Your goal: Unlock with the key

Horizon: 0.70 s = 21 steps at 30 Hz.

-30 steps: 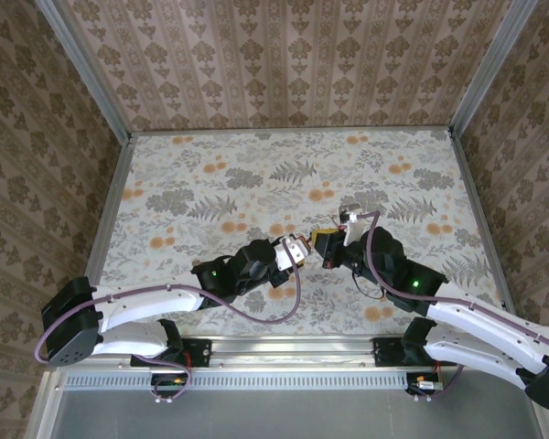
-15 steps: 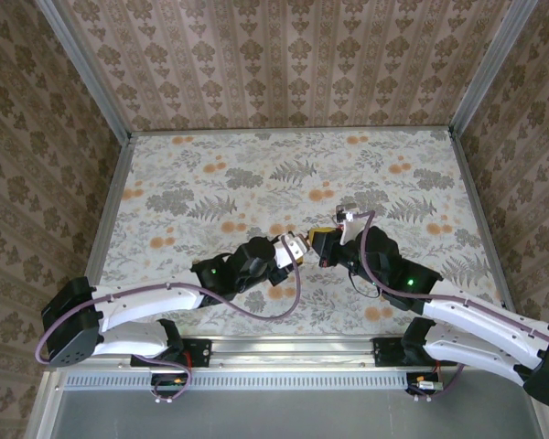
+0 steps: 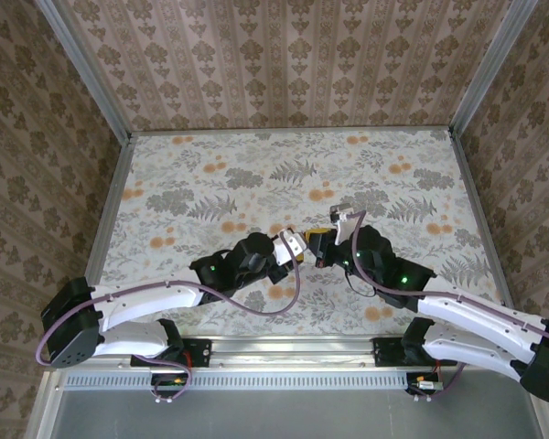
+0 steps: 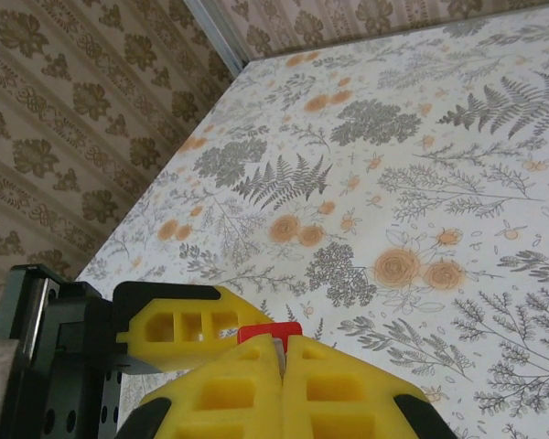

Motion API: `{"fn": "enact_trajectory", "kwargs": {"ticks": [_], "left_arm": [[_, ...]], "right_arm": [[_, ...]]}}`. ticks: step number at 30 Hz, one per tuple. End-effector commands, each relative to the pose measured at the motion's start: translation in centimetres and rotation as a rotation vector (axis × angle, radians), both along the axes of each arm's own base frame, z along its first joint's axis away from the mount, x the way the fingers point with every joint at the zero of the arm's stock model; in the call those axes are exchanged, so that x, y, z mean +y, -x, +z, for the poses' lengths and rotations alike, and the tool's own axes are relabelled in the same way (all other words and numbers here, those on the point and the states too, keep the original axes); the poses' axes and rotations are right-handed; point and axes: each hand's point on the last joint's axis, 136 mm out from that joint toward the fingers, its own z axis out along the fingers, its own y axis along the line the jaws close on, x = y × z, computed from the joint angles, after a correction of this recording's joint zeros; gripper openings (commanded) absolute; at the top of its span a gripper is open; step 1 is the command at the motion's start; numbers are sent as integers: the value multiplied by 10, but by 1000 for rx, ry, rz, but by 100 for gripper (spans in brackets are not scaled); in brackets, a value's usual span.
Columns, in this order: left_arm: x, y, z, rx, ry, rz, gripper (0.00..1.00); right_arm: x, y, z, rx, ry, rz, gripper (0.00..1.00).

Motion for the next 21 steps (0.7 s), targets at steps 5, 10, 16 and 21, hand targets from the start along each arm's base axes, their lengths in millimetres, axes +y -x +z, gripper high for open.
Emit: {"fn": "enact_trajectory", "kwargs": {"ticks": [5,10,16,21], "left_arm": [[-11,-11,64,-90,167,15,31],[-11,-13,69,-102,174,16,31],[-10,-16,78,-126,193,22,31],[-10,-18,86,-140,214,20,30]], "right_arm": [[5,7,-22,68,67,44,3],[14,9,-28,97,55,70,3],[24,12,-41,138,45,94,3],[26,13,-44,154,40,101,3]]}}
